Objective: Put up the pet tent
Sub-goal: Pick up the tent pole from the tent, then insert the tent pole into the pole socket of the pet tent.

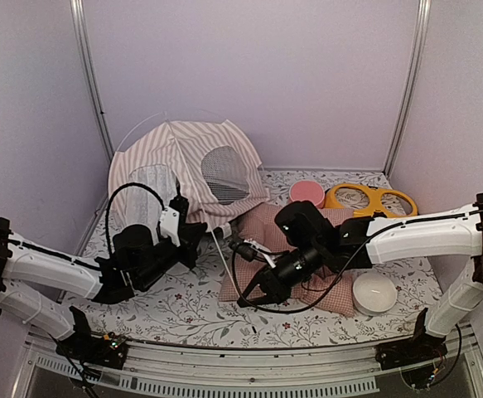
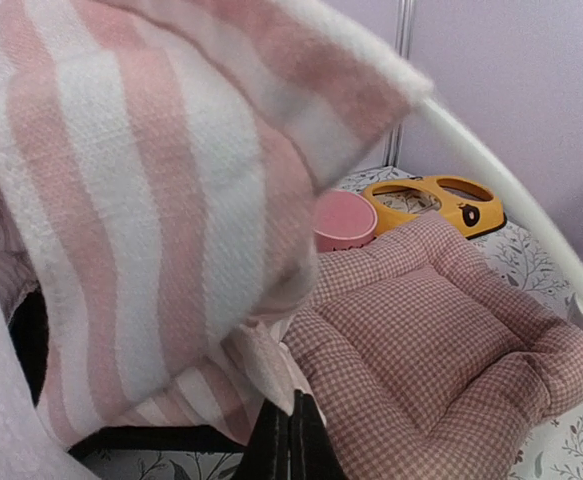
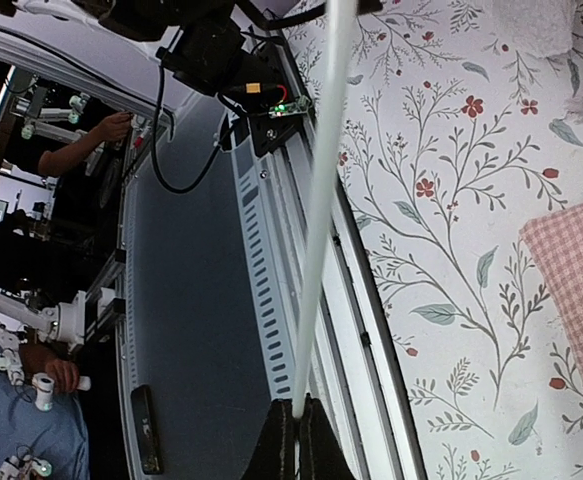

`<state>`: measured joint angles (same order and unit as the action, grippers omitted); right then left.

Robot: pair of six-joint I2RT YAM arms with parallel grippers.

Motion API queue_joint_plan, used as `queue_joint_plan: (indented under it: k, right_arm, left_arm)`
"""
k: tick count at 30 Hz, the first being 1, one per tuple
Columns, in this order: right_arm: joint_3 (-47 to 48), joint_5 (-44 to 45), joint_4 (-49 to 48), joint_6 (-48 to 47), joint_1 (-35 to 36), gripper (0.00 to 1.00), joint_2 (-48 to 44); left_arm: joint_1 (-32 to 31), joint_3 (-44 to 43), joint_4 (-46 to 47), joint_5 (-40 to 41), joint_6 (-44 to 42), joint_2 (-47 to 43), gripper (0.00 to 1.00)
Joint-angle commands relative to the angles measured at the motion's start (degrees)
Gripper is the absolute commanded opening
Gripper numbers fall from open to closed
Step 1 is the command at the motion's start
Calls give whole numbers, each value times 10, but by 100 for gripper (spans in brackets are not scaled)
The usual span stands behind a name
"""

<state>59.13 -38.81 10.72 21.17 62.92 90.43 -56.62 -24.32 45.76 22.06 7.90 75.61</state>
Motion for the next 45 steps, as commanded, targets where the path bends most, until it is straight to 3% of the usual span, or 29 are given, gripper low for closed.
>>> queue_joint_plan:
  k: [1, 13, 26, 45]
  right_arm:
    - [43, -41, -9, -4, -13, 0, 11]
    - [125, -75, -166, 75, -61, 0, 56]
    - [156, 87, -317, 108, -69, 0, 81]
    - [223, 167, -391, 158, -99, 0, 105]
  left_arm:
    - [0, 18, 10, -8, -14, -18, 0]
    - [-46, 63, -7, -21, -45, -76, 0]
    - [-130, 83, -64, 11, -17, -110, 0]
    - [-218, 88, -135, 96, 21, -99, 0]
